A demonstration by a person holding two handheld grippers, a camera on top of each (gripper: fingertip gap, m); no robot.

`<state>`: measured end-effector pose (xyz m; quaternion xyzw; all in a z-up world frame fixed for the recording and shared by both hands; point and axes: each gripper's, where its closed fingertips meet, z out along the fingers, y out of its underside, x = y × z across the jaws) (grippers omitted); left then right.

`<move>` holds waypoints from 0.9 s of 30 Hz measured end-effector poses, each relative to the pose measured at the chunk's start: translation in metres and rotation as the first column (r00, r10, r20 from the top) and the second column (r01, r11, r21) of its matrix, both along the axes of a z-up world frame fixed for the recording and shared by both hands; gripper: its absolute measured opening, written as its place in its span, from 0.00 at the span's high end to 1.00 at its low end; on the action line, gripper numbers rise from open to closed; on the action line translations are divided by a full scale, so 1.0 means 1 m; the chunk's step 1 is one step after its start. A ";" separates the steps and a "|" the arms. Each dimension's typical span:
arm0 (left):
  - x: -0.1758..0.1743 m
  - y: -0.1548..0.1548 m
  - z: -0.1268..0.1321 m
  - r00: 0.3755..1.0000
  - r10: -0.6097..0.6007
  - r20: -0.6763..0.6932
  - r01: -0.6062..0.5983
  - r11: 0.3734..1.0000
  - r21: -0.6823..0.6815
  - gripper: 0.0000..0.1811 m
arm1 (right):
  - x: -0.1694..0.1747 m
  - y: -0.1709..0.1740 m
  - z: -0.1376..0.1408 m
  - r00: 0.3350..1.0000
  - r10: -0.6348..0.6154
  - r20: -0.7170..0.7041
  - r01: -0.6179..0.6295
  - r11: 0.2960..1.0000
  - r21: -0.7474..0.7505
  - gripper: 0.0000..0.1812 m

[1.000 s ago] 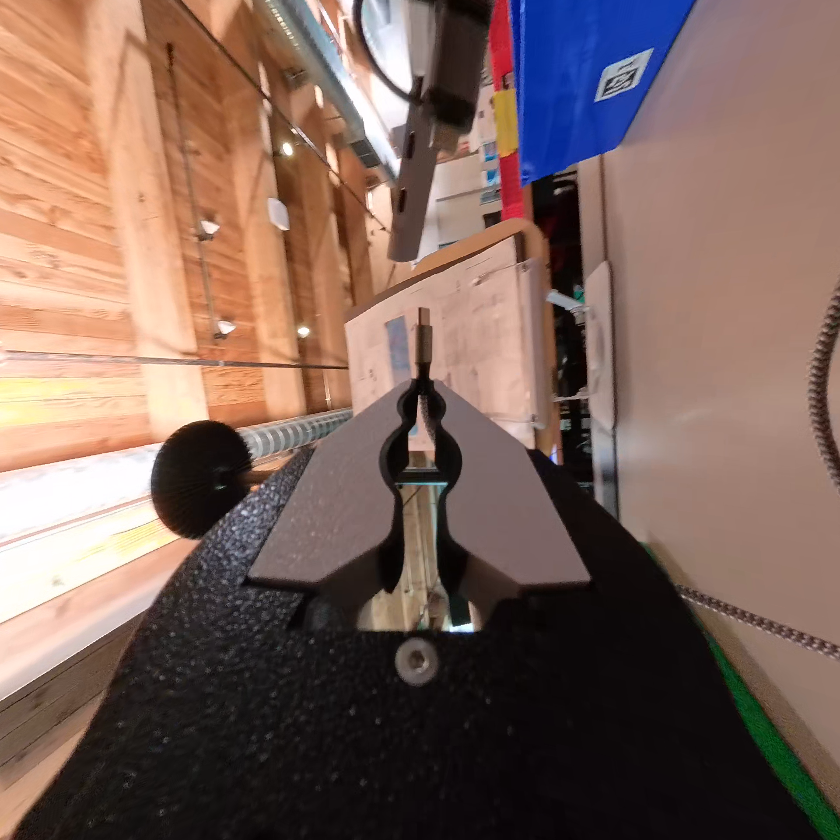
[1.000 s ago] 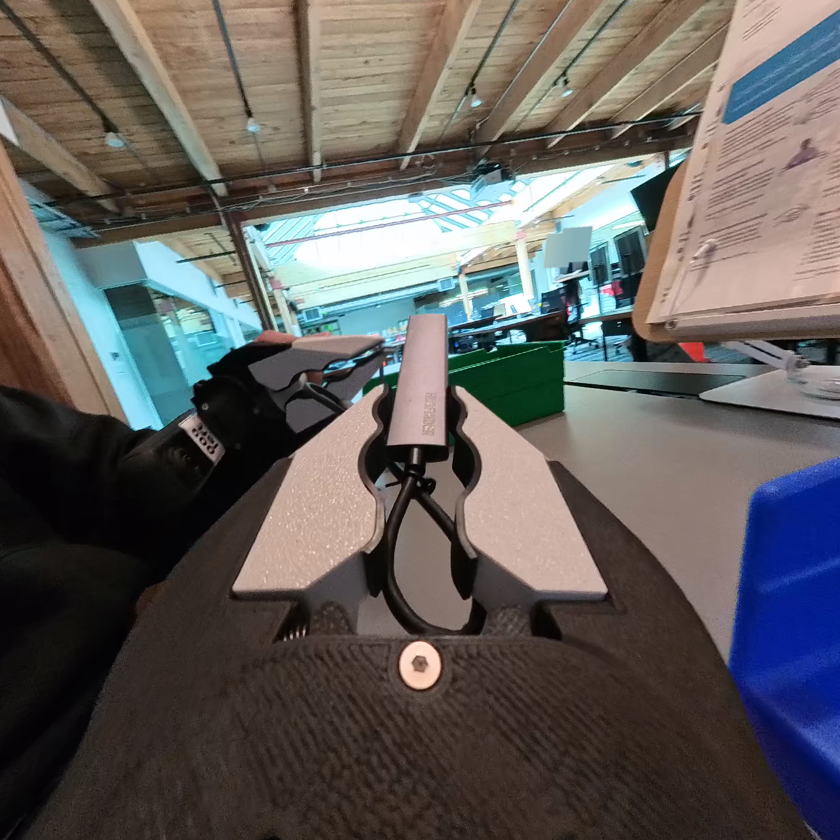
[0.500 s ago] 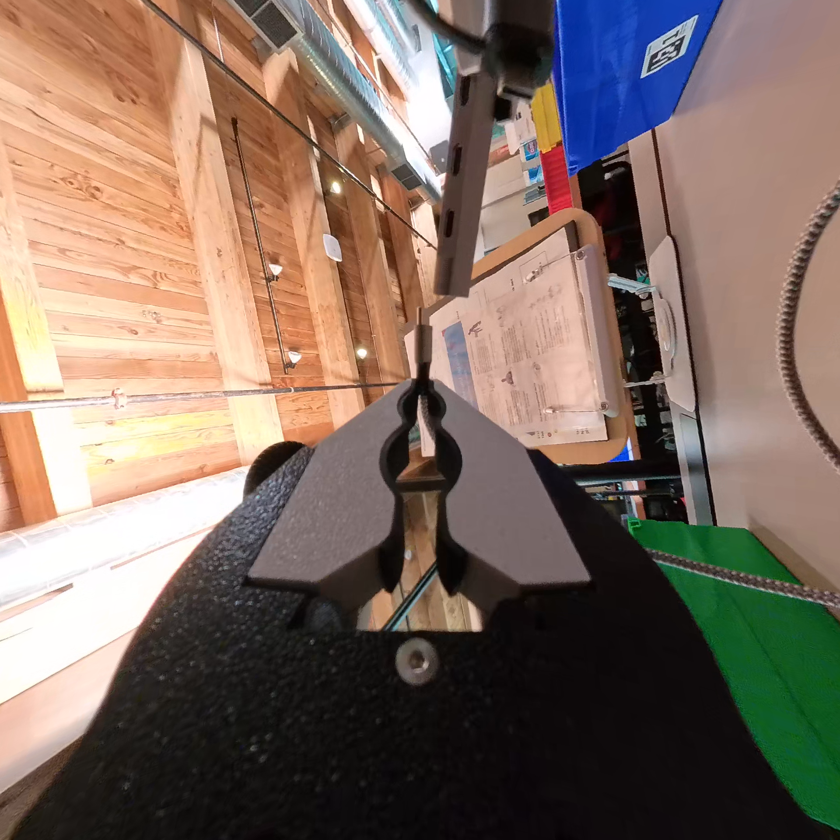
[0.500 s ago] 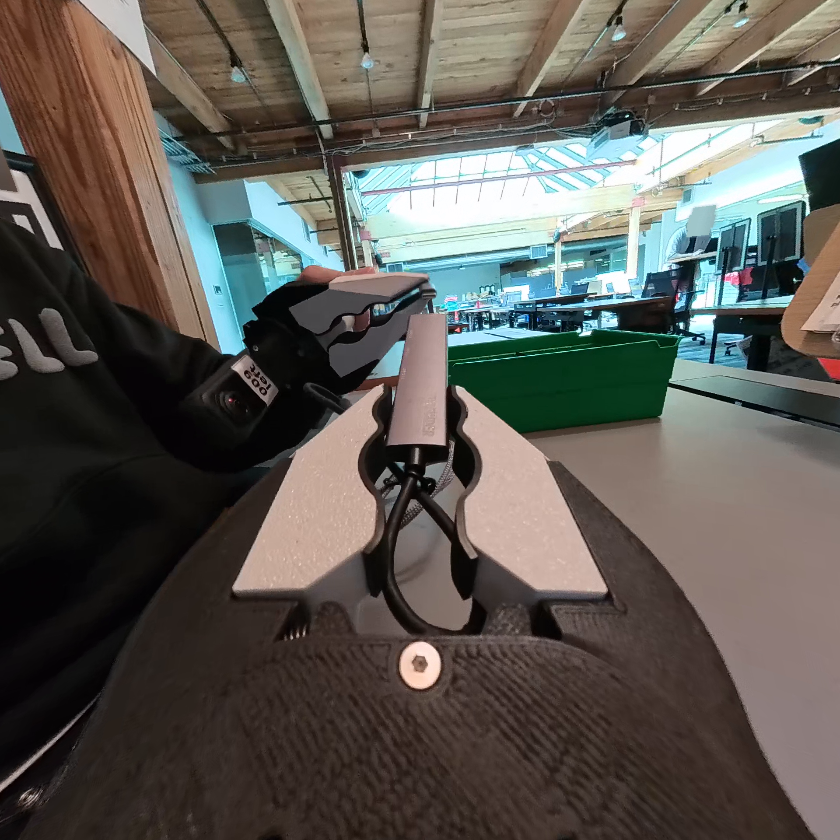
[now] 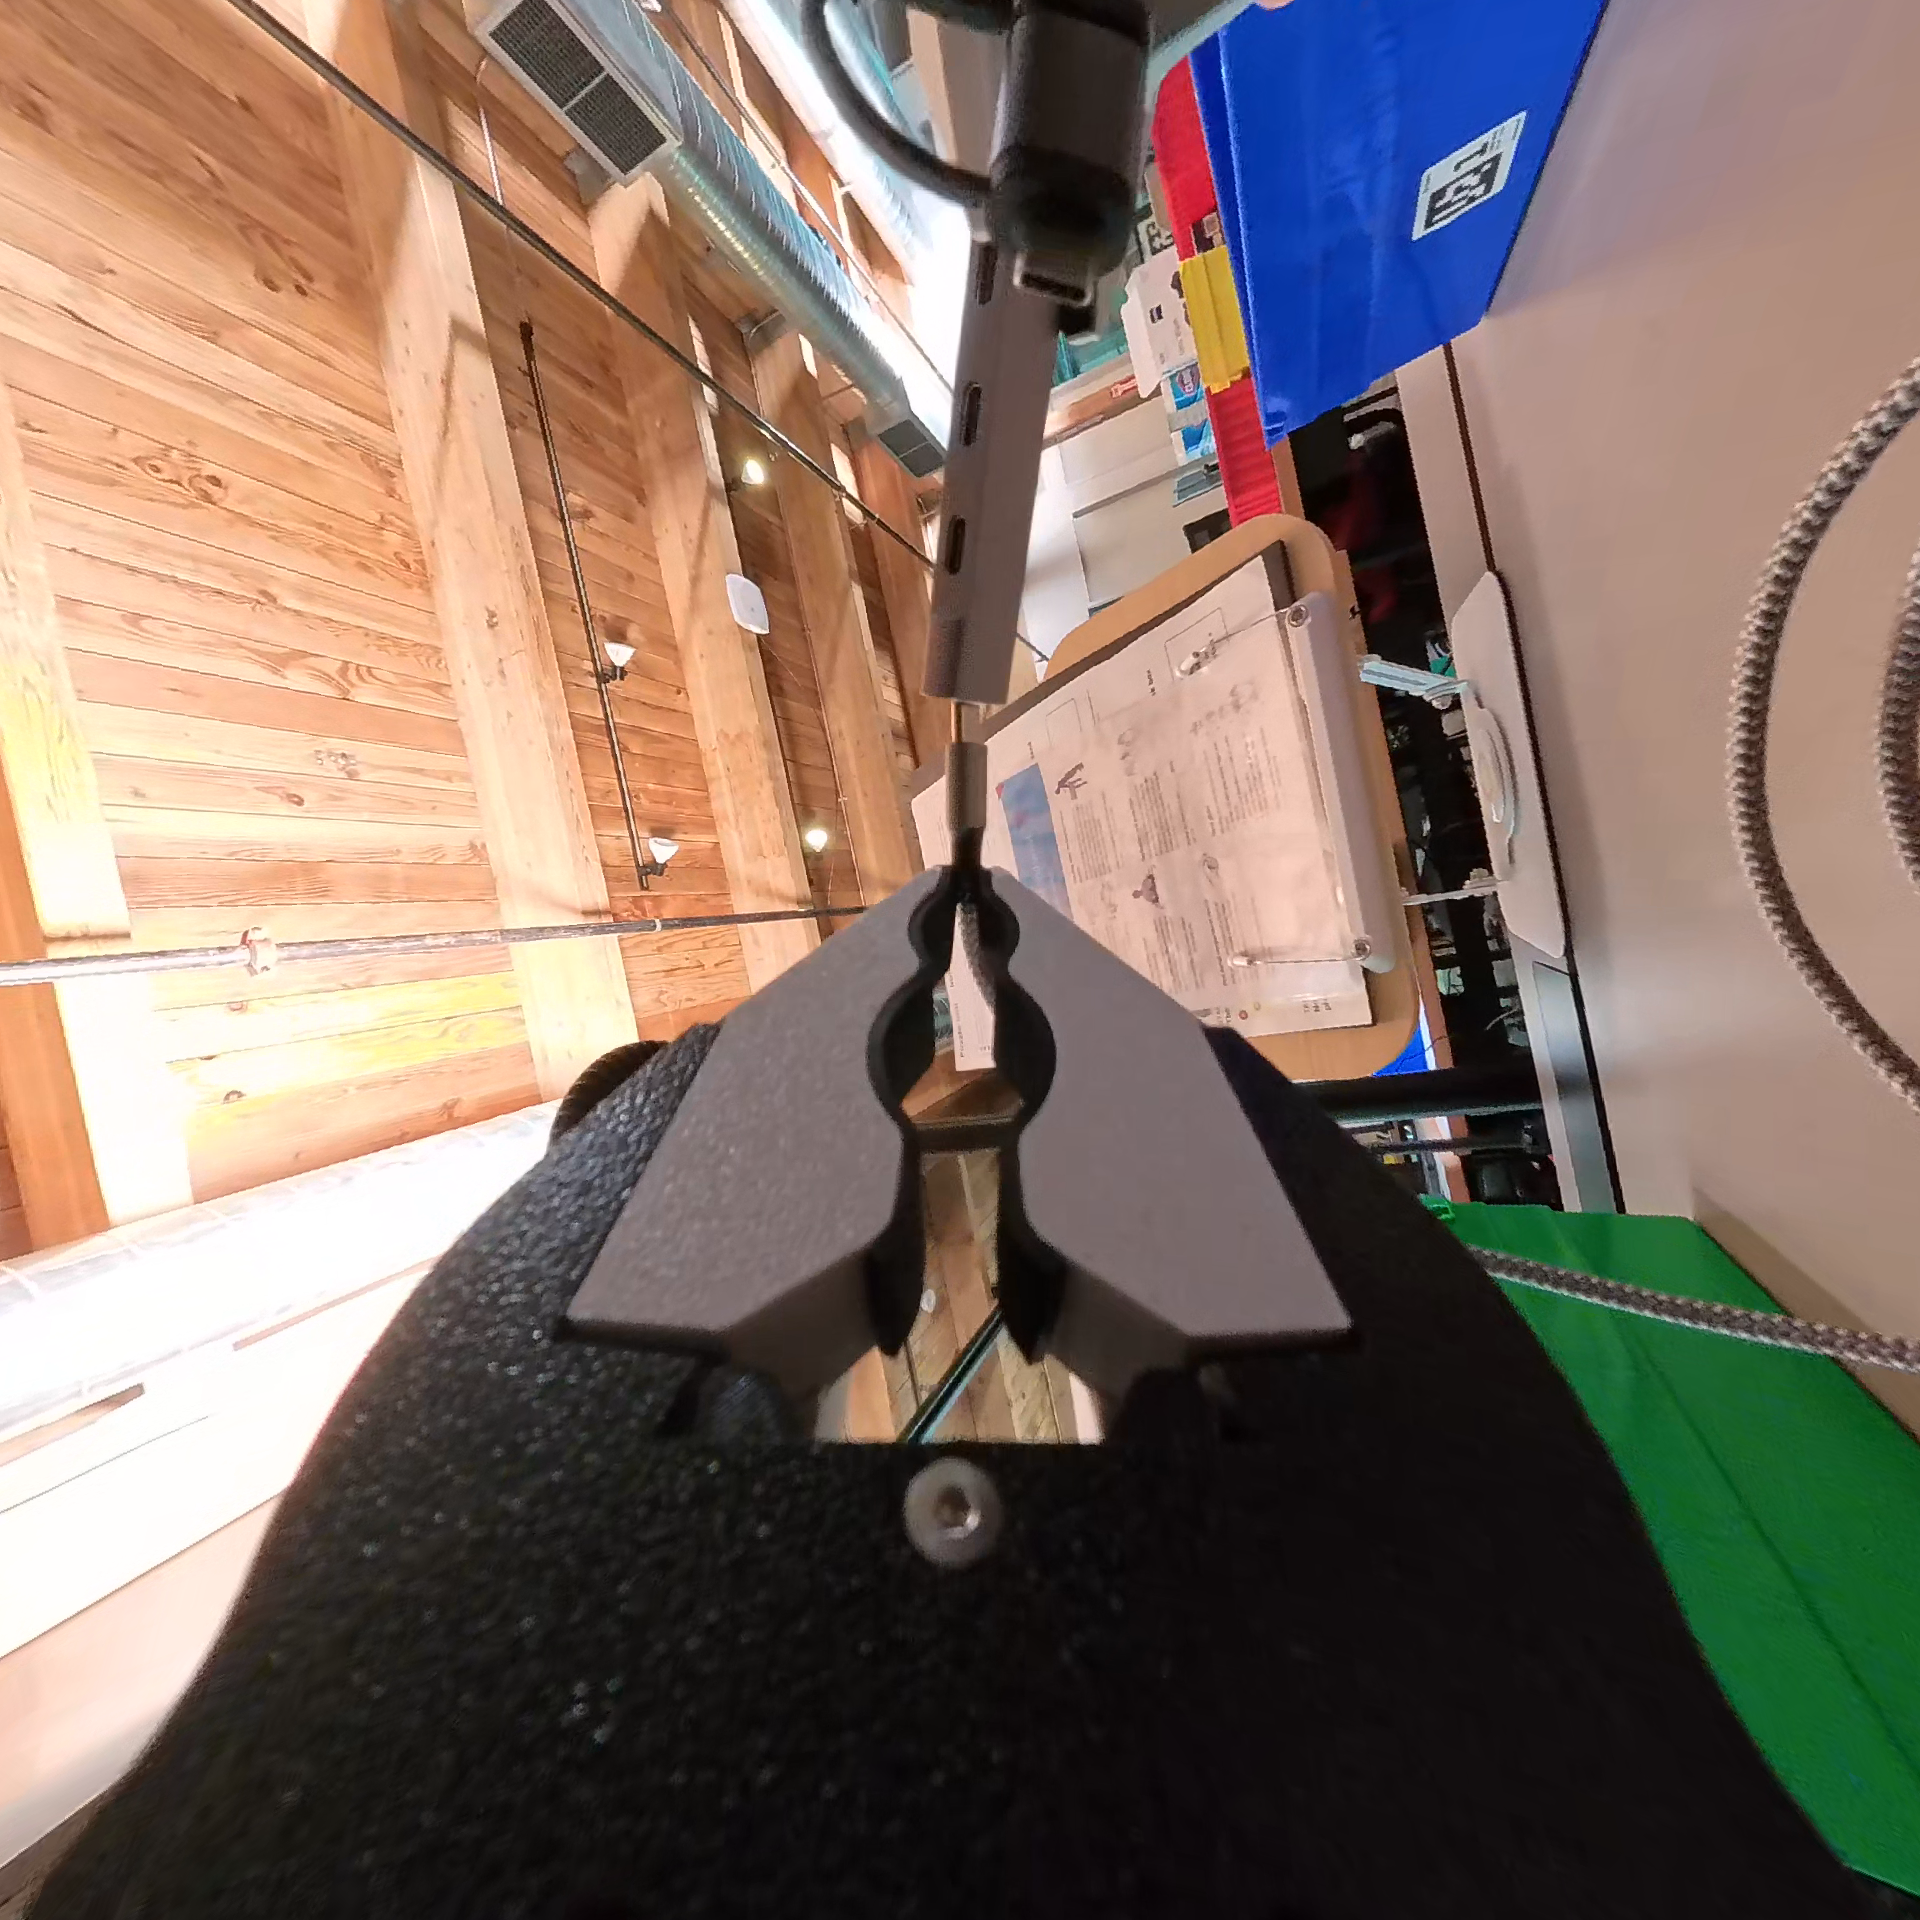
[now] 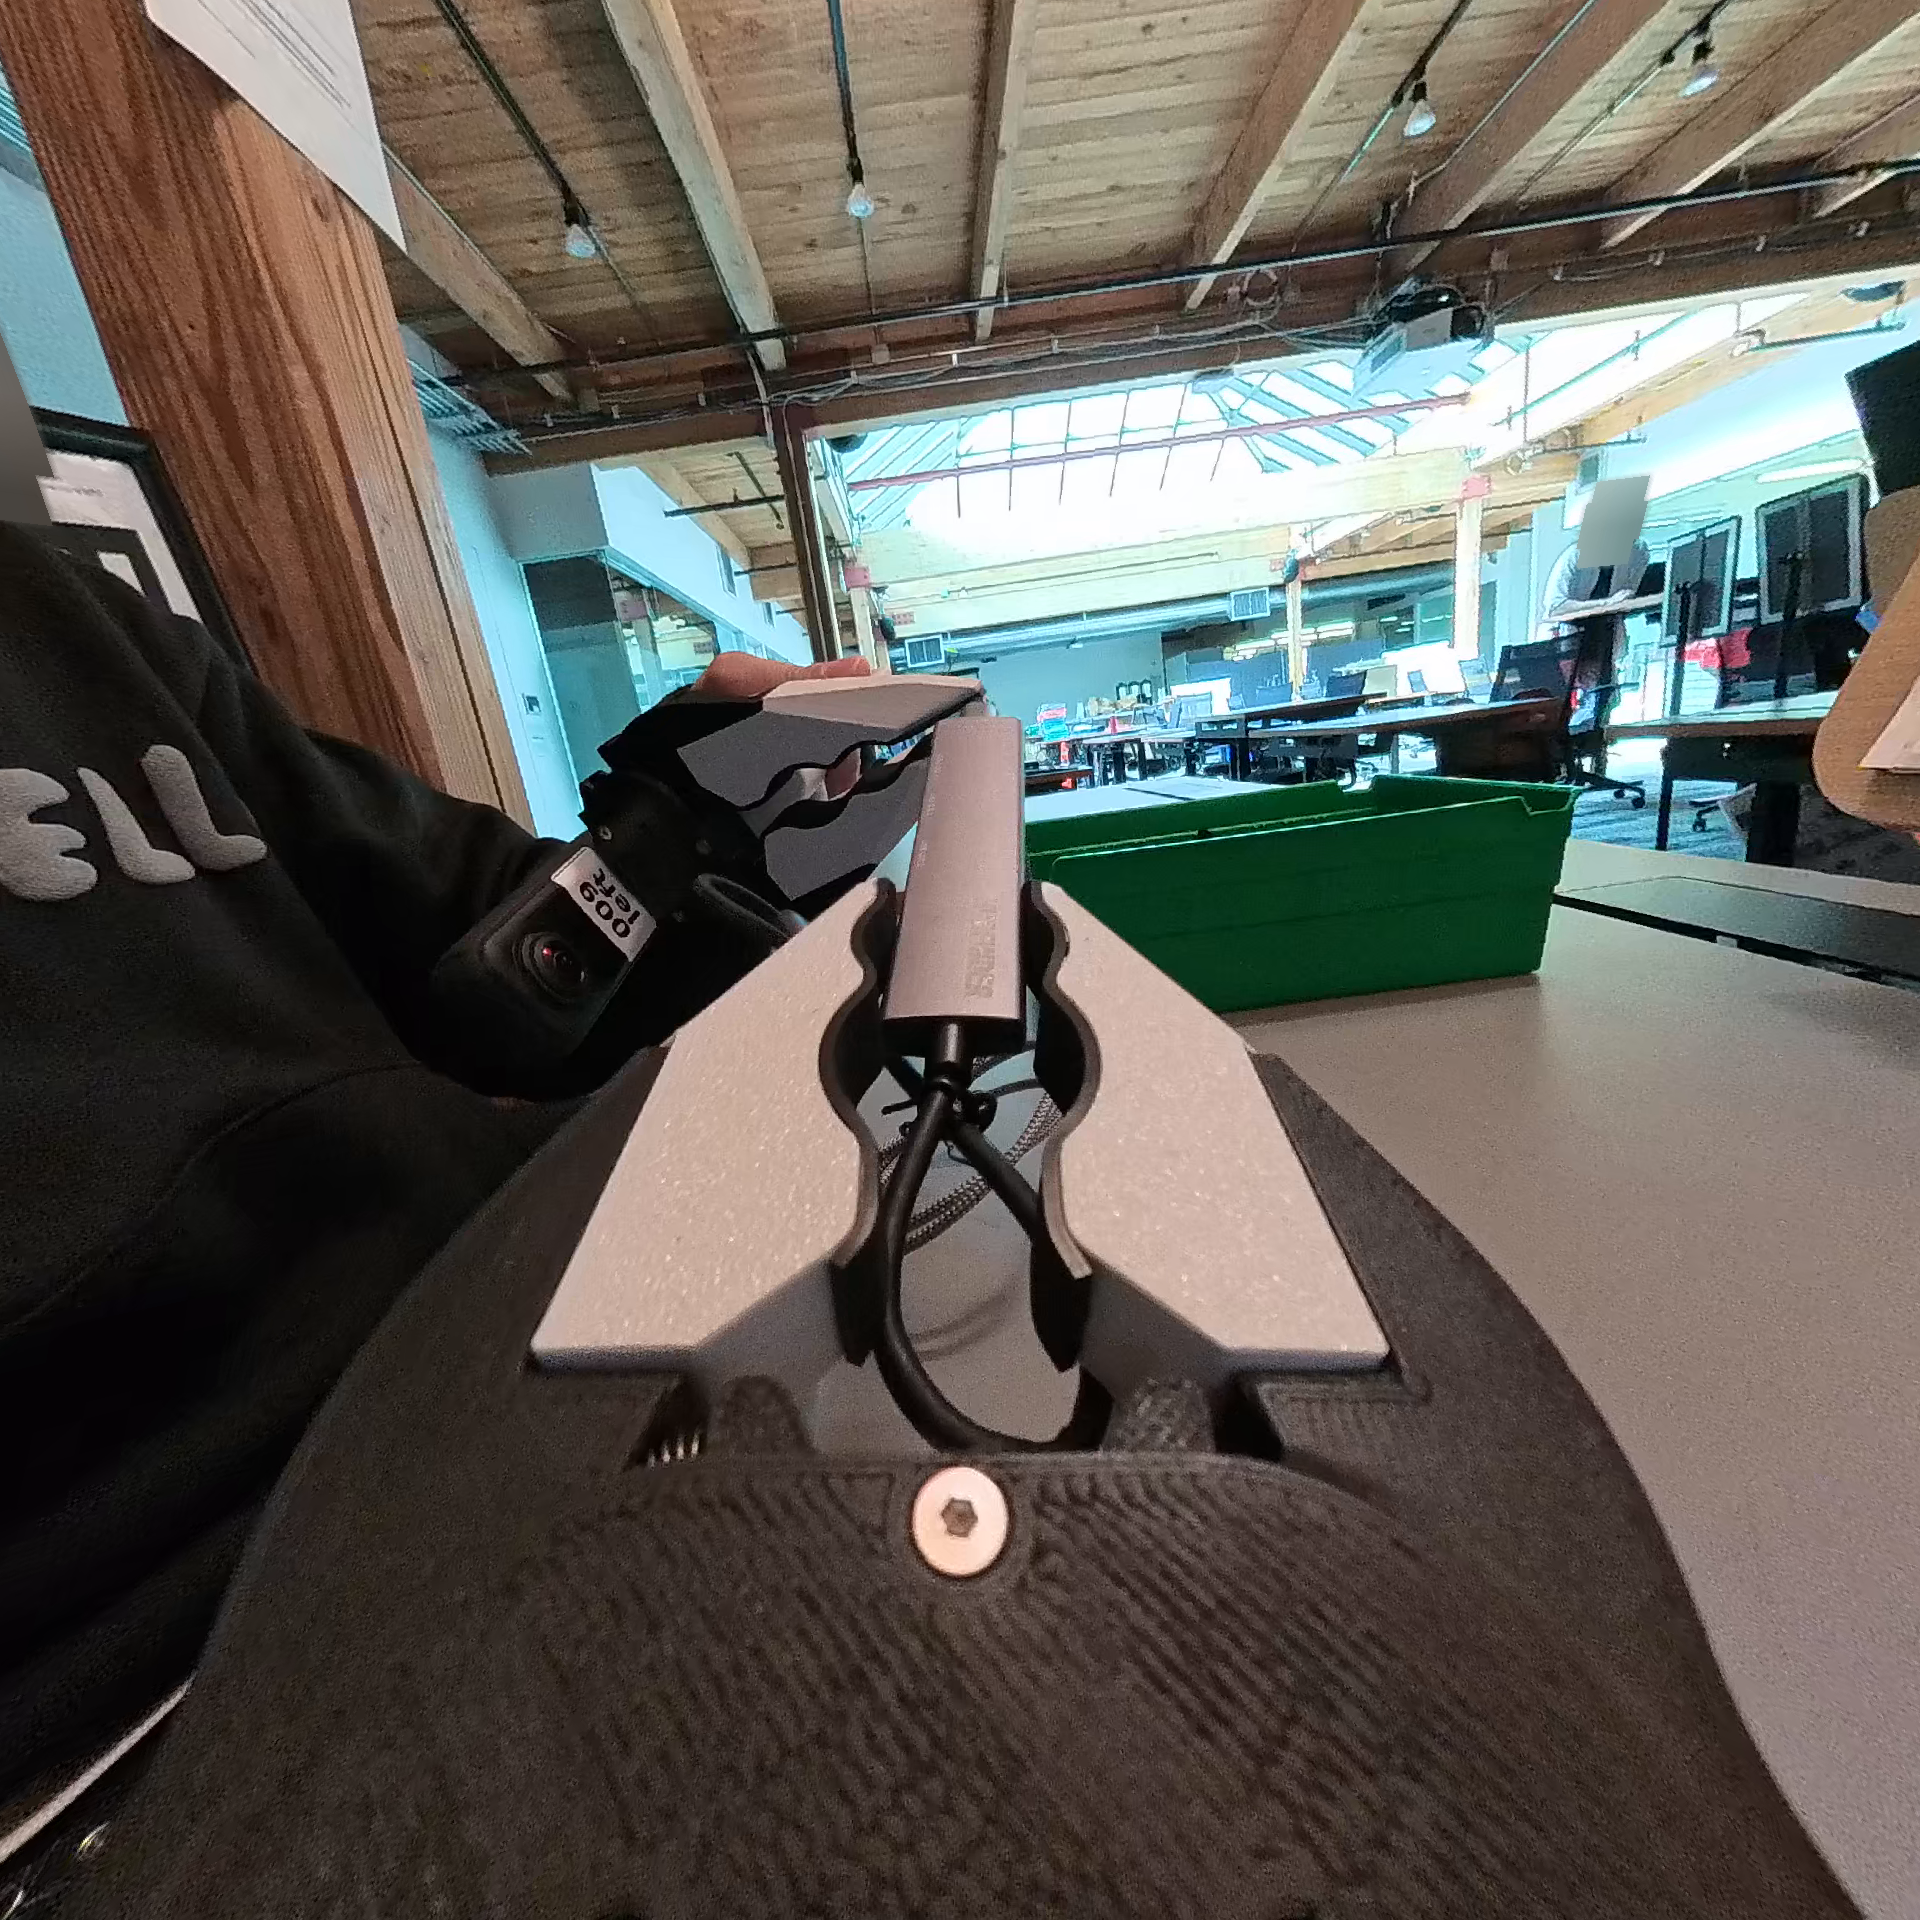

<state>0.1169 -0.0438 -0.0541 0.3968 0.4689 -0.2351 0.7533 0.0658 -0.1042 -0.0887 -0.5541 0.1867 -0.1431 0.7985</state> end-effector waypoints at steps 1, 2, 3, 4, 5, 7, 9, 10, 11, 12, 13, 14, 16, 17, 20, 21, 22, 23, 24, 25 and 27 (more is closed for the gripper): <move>-0.001 0.000 0.000 1.000 0.000 0.002 0.000 1.000 0.002 1.00 | 0.000 0.000 0.000 1.000 0.001 -0.001 -0.001 1.000 -0.002 0.87; -0.001 0.000 -0.001 1.000 0.001 0.000 -0.001 1.000 0.005 1.00 | 0.000 0.000 -0.001 1.000 0.003 -0.003 -0.003 1.000 -0.009 0.87; -0.002 -0.001 -0.002 1.000 -0.005 0.000 0.005 1.000 0.010 1.00 | -0.001 0.002 -0.002 1.000 0.005 -0.002 -0.005 1.000 -0.016 0.87; -0.003 -0.001 -0.002 1.000 -0.005 0.005 0.005 1.000 0.010 1.00 | -0.001 0.002 -0.003 1.000 0.006 -0.001 -0.006 1.000 -0.020 0.87; -0.003 -0.001 -0.002 1.000 -0.004 0.009 0.004 1.000 0.013 1.00 | 0.000 0.002 -0.003 1.000 0.005 -0.002 -0.005 1.000 -0.023 0.87; -0.003 0.000 -0.004 1.000 -0.010 0.006 0.010 1.000 0.025 1.00 | -0.001 0.002 -0.003 1.000 0.006 -0.002 -0.006 1.000 -0.027 0.87; -0.004 0.000 -0.005 1.000 -0.025 0.012 0.024 0.998 0.053 1.00 | -0.001 0.003 -0.005 1.000 0.006 -0.001 -0.006 0.999 -0.041 0.87; -0.005 0.001 -0.007 0.999 -0.034 0.009 0.033 0.997 0.069 1.00 | -0.001 0.004 -0.006 1.000 0.008 -0.002 -0.008 0.999 -0.051 0.87; -0.005 0.002 -0.007 0.999 -0.045 0.001 0.045 0.996 0.080 1.00 | -0.002 0.006 -0.007 1.000 0.013 0.001 -0.013 0.998 -0.062 0.87; -0.006 0.003 -0.008 0.998 -0.056 -0.016 0.057 0.994 0.093 1.00 | -0.003 0.007 -0.008 1.000 0.015 0.003 -0.015 0.997 -0.074 0.87; -0.007 0.004 -0.010 0.997 -0.062 -0.044 0.066 0.992 0.106 1.00 | -0.003 0.008 -0.008 1.000 0.011 0.009 -0.010 0.996 -0.085 0.87; -0.007 0.005 -0.011 0.995 -0.069 -0.071 0.077 0.990 0.120 1.00 | -0.003 0.009 -0.009 1.000 0.007 0.016 -0.006 0.995 -0.096 0.87; -0.005 0.007 -0.019 0.985 -0.069 -0.161 0.094 0.983 0.157 0.99 | -0.001 0.010 -0.010 1.000 -0.006 0.022 0.009 0.993 -0.117 0.87; -0.005 0.009 -0.020 0.969 -0.080 -0.235 0.117 0.982 0.147 0.99 | -0.002 0.010 -0.010 1.000 -0.004 0.029 0.007 0.993 -0.119 0.87; -0.008 0.012 -0.022 0.821 -0.115 -0.559 0.188 0.979 0.076 0.90 | -0.004 0.012 -0.009 0.999 0.001 0.048 0.005 0.993 -0.118 0.87; -0.009 0.013 -0.020 0.723 -0.126 -0.679 0.194 0.981 0.025 0.86 | -0.005 0.012 -0.008 0.998 0.010 0.055 -0.004 0.993 -0.114 0.87; -0.011 0.013 -0.018 0.593 -0.145 -0.792 0.200 0.979 -0.029 0.85 | -0.006 0.012 -0.007 0.998 0.013 0.061 -0.006 0.994 -0.111 0.87; -0.015 0.014 -0.017 0.430 -0.170 -0.887 0.213 0.974 -0.083 0.84 | -0.007 0.013 -0.007 0.998 0.016 0.068 -0.008 0.993 -0.114 0.87; -0.020 0.015 -0.014 0.252 -0.196 -0.948 0.223 0.965 -0.140 0.83 | -0.008 0.014 -0.008 0.997 0.023 0.072 -0.014 0.993 -0.121 0.87; -0.026 0.016 -0.014 0.068 -0.197 -0.978 0.244 0.954 -0.175 0.81 | -0.009 0.016 -0.009 0.997 0.031 0.077 -0.020 0.991 -0.131 0.87; -0.036 0.020 -0.012 -0.229 -0.172 -0.958 0.266 0.936 -0.231 0.82 | -0.013 0.020 -0.009 0.994 0.051 0.093 -0.037 0.989 -0.143 0.87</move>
